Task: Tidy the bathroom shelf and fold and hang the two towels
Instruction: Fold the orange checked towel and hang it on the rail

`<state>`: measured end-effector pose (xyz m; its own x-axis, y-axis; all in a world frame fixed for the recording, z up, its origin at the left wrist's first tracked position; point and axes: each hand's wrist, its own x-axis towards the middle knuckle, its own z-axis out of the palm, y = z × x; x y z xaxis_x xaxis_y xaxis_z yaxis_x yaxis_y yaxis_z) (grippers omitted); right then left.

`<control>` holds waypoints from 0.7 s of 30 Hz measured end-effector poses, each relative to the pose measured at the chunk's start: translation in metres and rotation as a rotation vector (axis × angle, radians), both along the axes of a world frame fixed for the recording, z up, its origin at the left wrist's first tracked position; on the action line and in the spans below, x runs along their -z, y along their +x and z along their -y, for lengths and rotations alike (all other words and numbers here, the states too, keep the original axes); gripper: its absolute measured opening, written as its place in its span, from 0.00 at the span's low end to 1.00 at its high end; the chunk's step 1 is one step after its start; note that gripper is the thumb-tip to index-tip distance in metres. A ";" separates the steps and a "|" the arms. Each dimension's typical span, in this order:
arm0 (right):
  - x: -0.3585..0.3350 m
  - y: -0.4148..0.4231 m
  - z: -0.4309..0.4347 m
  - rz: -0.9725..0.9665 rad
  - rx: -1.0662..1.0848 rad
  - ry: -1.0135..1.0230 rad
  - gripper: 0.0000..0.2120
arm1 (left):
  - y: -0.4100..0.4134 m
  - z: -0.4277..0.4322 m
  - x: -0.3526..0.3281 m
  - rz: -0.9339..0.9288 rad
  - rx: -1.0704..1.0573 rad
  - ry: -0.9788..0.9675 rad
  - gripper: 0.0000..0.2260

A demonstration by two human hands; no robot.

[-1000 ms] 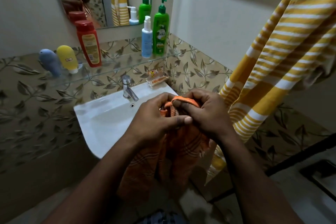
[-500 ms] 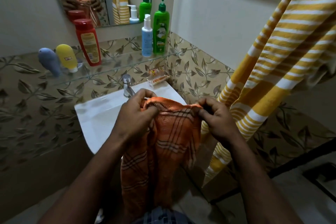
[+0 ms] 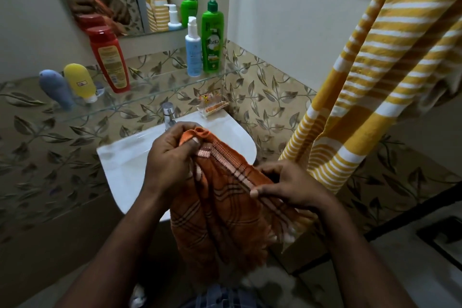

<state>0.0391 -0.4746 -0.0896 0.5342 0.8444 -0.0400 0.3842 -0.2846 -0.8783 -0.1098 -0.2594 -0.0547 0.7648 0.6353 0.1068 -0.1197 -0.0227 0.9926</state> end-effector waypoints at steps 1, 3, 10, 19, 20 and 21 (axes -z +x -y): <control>0.003 0.002 0.002 0.090 0.003 -0.010 0.07 | 0.000 -0.001 0.000 -0.030 0.029 0.020 0.09; 0.001 0.007 -0.001 0.177 0.132 0.080 0.04 | 0.002 -0.001 0.004 -0.115 0.093 0.100 0.08; -0.043 -0.017 -0.040 0.358 0.093 0.259 0.13 | 0.009 0.019 0.011 -0.149 0.315 0.320 0.21; -0.032 0.007 -0.025 0.292 0.186 0.276 0.04 | -0.002 -0.002 0.024 -0.140 0.015 0.326 0.04; -0.030 0.008 -0.025 0.279 0.189 0.269 0.03 | -0.002 0.000 0.025 -0.137 0.024 0.306 0.04; -0.028 0.007 -0.027 0.264 0.190 0.271 0.03 | -0.002 0.002 0.026 -0.132 0.034 0.288 0.04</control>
<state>0.0466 -0.4472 -0.0614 0.6434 0.6909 0.3296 0.5693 -0.1441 -0.8094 -0.1117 -0.2617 -0.0810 0.8047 0.5669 0.1766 0.0044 -0.3031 0.9530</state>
